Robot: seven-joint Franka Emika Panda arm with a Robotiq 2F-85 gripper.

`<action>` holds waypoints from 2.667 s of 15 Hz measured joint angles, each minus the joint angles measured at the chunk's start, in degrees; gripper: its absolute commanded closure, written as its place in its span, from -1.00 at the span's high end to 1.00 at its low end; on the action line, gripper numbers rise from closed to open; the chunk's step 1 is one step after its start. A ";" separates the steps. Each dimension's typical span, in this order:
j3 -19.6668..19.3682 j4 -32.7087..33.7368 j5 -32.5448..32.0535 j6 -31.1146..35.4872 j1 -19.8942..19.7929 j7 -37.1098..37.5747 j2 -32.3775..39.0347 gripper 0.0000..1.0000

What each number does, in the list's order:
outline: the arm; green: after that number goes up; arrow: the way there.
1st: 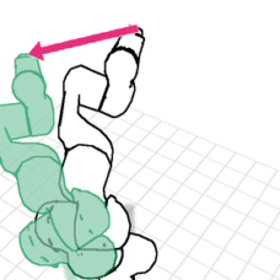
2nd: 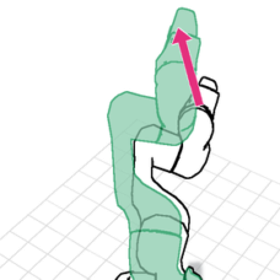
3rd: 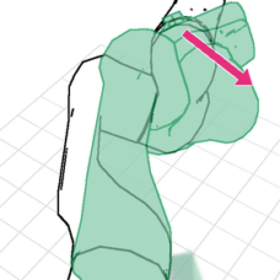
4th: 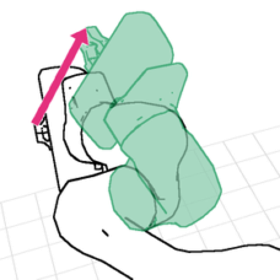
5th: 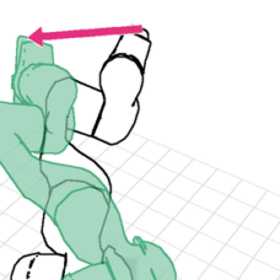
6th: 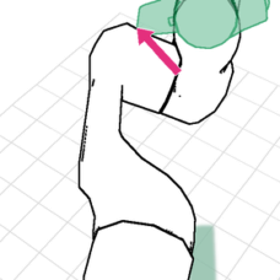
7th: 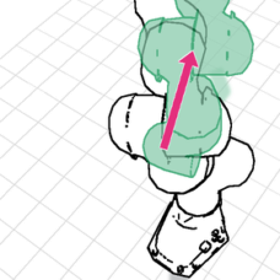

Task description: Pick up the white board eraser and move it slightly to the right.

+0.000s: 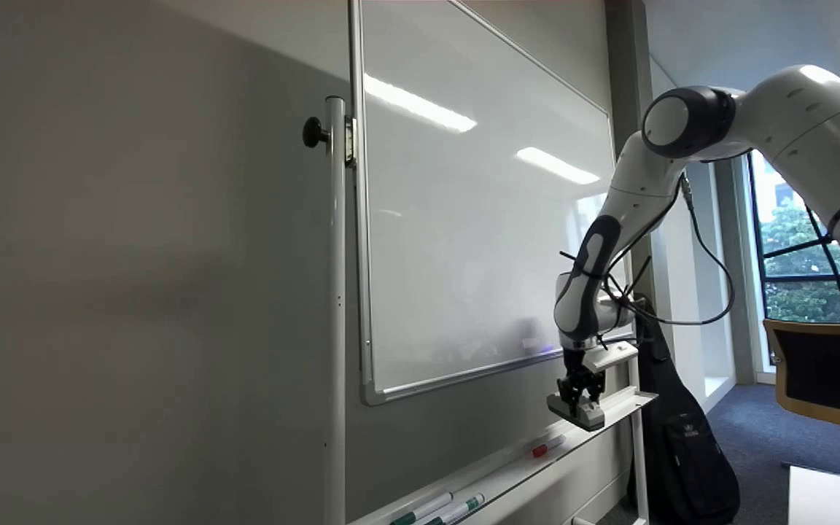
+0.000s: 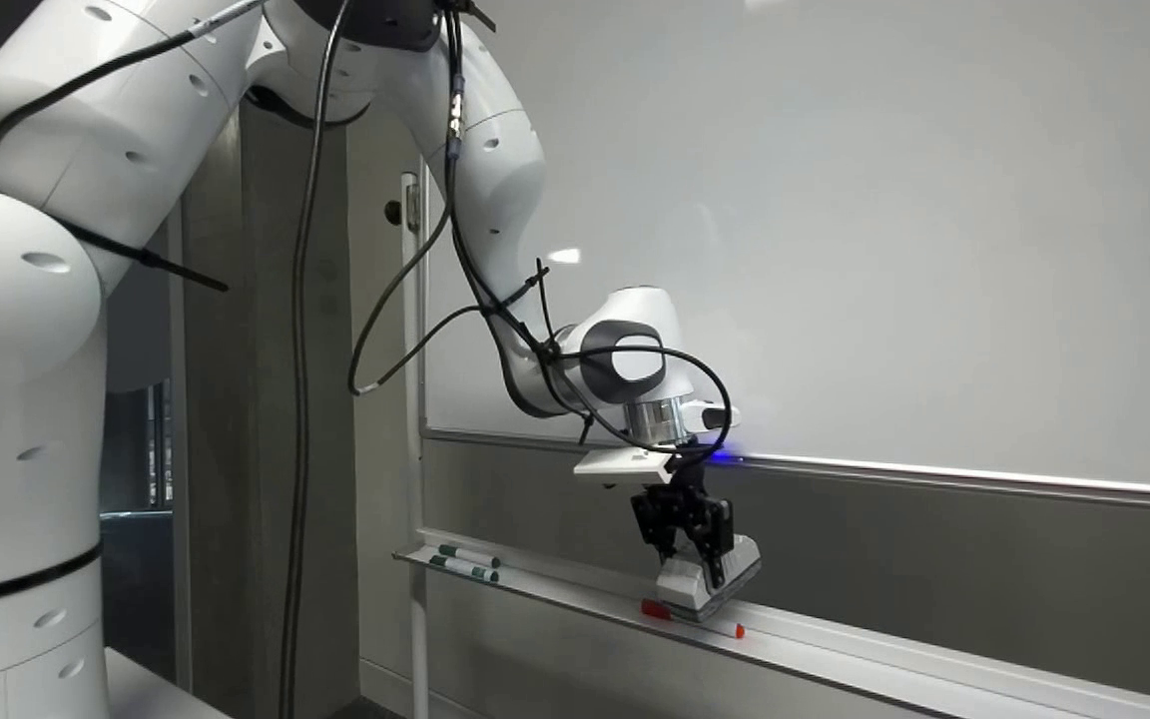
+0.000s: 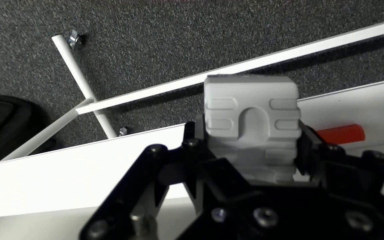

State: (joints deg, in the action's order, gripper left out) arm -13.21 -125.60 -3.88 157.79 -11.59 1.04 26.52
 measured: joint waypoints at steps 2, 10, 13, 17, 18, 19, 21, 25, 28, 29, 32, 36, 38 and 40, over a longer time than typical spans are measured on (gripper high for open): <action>0.74 1.50 0.72 -2.53 -1.40 -1.58 0.76 -0.26; 0.33 6.96 -0.08 -7.15 -2.17 -4.86 3.88 -0.26; 0.08 8.15 -0.42 -7.15 -2.17 -6.46 4.85 -0.26; -0.06 9.45 -0.60 -7.15 -2.46 -8.70 6.24 -0.26; -0.06 9.74 -0.69 -7.15 -2.69 -9.40 6.55 -0.26; -0.07 10.10 -0.76 -7.15 -2.95 -10.02 6.90 -0.26; -0.09 10.78 -0.97 -7.15 -3.54 -10.92 7.67 -0.26; -0.21 12.12 -1.97 -7.15 -4.47 -11.16 9.04 -0.26; -0.15 12.45 -2.60 -6.93 -4.58 -11.25 9.30 -0.26; -0.06 12.47 -2.61 -6.58 -4.58 -11.29 9.30 -0.26; 0.71 12.24 -2.50 -4.56 -5.06 -11.29 9.30 -0.26; 1.44 11.30 -2.44 -2.39 -5.30 -11.29 9.31 -0.26; 1.95 11.08 -2.44 -2.27 -5.50 -11.29 9.31 -0.26; 2.36 10.88 -2.44 -2.27 -5.72 -11.29 9.31 -0.26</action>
State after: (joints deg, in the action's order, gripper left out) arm -10.85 -114.72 -6.32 155.52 -17.31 -10.25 35.84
